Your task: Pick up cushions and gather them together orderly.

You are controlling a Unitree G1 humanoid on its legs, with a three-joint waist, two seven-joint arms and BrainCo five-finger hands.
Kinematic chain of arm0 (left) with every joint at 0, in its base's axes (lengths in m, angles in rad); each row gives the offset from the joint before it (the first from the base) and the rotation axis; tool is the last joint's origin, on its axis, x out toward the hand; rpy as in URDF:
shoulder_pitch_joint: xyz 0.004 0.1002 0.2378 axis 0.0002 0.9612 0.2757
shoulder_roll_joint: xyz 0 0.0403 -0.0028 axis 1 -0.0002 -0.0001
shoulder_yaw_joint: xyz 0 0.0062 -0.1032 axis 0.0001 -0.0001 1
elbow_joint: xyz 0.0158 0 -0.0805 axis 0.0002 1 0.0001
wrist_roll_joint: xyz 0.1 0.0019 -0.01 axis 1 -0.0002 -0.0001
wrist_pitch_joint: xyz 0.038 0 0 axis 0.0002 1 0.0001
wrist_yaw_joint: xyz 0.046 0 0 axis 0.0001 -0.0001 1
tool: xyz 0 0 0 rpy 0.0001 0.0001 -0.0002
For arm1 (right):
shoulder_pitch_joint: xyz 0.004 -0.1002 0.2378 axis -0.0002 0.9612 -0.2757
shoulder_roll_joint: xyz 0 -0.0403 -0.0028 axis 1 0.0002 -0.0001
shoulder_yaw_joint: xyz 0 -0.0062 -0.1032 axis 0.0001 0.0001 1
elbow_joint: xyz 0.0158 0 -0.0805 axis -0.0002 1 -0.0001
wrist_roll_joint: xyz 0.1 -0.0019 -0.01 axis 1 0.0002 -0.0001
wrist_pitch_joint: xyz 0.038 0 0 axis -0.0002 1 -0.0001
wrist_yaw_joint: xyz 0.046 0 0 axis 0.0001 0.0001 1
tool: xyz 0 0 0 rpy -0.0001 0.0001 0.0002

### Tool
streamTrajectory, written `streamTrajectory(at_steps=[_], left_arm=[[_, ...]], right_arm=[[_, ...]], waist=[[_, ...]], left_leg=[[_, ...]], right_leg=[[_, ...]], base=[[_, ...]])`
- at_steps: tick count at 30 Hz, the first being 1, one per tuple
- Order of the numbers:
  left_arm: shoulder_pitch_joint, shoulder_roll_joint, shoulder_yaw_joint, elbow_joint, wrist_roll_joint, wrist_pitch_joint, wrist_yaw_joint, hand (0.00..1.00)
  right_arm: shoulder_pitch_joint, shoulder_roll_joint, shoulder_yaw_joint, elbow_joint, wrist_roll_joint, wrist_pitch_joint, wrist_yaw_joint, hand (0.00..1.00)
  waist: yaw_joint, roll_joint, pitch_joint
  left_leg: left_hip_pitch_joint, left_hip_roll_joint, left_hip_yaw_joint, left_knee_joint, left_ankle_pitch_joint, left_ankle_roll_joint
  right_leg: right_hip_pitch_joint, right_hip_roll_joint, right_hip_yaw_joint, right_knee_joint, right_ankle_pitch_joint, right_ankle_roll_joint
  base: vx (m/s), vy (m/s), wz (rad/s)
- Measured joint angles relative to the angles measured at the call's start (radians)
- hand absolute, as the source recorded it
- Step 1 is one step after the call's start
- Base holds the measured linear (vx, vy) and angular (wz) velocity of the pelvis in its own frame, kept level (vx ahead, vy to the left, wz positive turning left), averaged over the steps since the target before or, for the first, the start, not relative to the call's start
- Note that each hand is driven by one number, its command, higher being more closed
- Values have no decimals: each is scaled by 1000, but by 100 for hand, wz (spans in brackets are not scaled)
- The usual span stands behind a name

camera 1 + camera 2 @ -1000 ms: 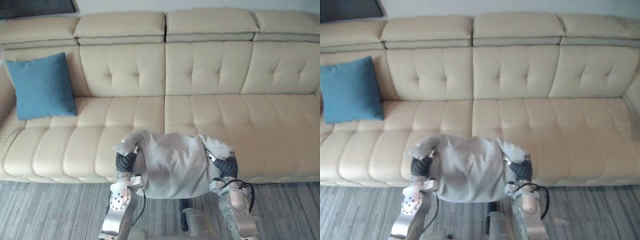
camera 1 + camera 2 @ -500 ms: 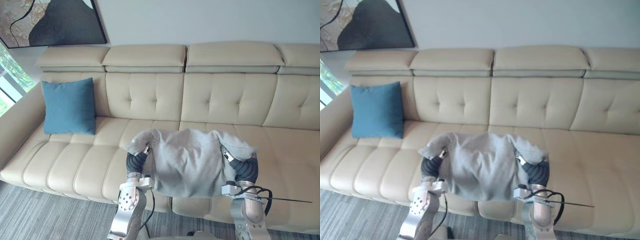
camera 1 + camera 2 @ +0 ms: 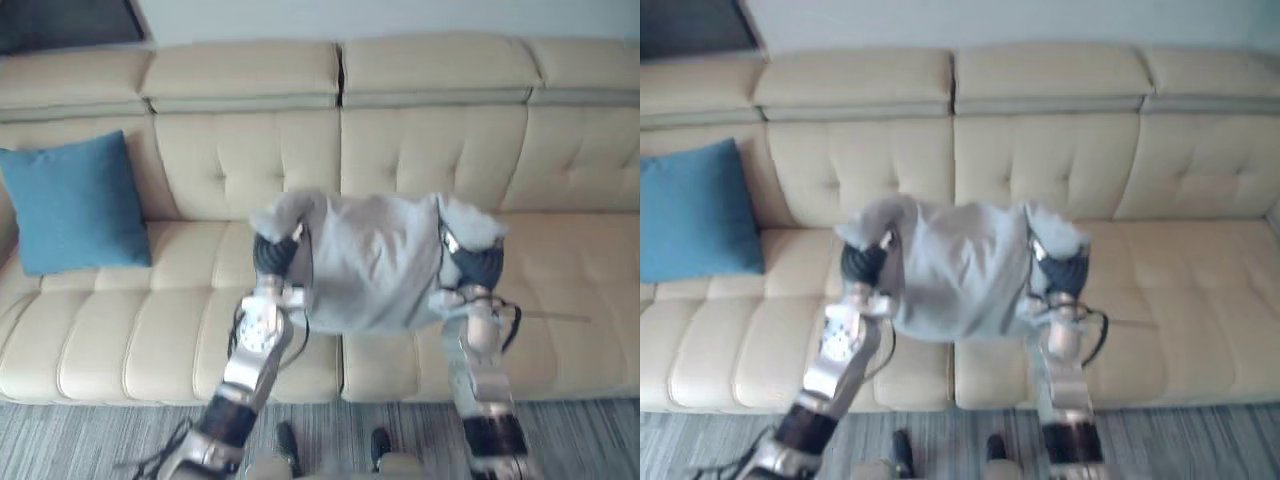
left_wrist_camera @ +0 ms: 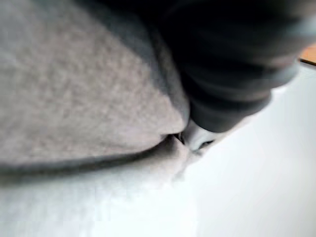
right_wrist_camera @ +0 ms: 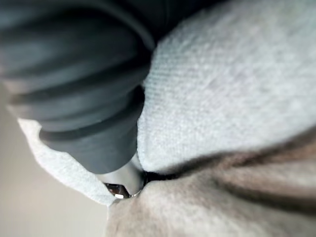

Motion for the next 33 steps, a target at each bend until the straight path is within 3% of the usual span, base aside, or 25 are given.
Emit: streamTrajectory(at_steps=[5,6,17,18,19,27,33], left_arm=[[-192,51,10,114,-1,-25,60,100],[-240,56,17,152,-1,-26,72,100],[-646,110,71,511,-49,-28,115,100],[-677,116,72,532,-65,-28,116,0],[-695,117,73,540,-76,-28,116,0],[-806,121,103,568,-81,-34,114,0],[-898,225,120,657,-124,-33,51,0]], right_arm=[[-243,-91,6,109,-40,1,-58,100],[-307,-113,6,145,-48,2,-67,100],[-755,-160,-16,503,-74,14,-159,100],[-789,-160,-19,529,-74,14,-168,100],[-808,-160,-24,541,-74,14,-175,0],[-870,-165,-87,541,-55,14,-210,0],[-898,-256,-127,561,42,15,-159,0]], waist=[[15,5,33],[16,9,62],[12,18,224],[12,18,246],[12,19,255],[11,22,263],[5,22,264]], left_leg=[[-116,16,-25,41,15,2],[-124,16,-33,40,22,2],[-270,1,-87,-66,155,0],[-273,0,-88,-76,163,-4],[-281,0,-89,-81,169,-7],[-357,6,-68,-83,178,-10],[-369,16,-60,-79,178,-10]], right_leg=[[-108,10,-13,47,2,-3],[-118,10,-19,58,2,-4],[-335,9,-49,160,1,-8],[-346,10,-49,170,1,-9],[-359,10,-49,174,1,-9],[-459,9,-26,200,2,-10],[-468,13,-35,200,3,-11]], base=[[-64,-28,10],[-63,-15,16],[-59,-15,12],[-64,-25,7],[-62,-27,5],[1,-14,-5],[17,-18,-1]])
